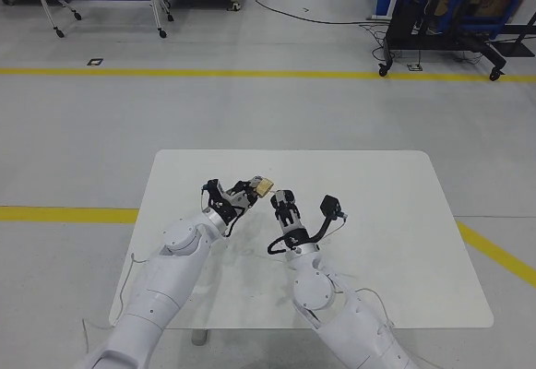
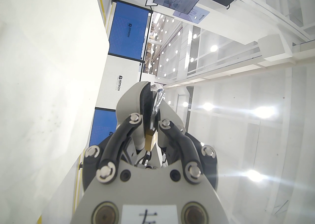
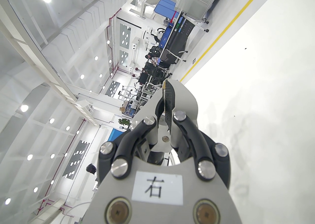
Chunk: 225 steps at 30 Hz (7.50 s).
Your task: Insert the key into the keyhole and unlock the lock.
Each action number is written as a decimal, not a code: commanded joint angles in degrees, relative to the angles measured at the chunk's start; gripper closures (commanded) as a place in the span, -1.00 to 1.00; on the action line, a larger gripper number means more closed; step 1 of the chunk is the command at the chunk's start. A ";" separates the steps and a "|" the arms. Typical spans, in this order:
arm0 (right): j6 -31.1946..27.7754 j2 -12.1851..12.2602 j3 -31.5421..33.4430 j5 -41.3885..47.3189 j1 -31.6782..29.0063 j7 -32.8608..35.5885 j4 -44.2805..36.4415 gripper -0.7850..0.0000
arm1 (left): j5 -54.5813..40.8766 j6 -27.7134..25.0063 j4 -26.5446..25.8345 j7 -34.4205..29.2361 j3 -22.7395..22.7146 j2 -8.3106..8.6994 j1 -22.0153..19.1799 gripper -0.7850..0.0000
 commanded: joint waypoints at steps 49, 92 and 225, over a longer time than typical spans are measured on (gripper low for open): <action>1.96 -1.40 6.99 0.60 -3.50 14.54 -3.07 0.18 | 3.31 -0.30 -0.28 -0.23 -0.28 -0.30 0.27 1.00; -8.57 1.67 17.83 8.27 -5.74 36.95 -4.56 1.00 | -5.37 25.51 1.67 -3.57 0.76 -1.05 -3.94 1.00; 17.56 9.54 34.77 56.40 -2.54 74.92 3.73 -1.00 | 52.85 25.97 -21.42 1.94 12.69 1.81 1.52 1.00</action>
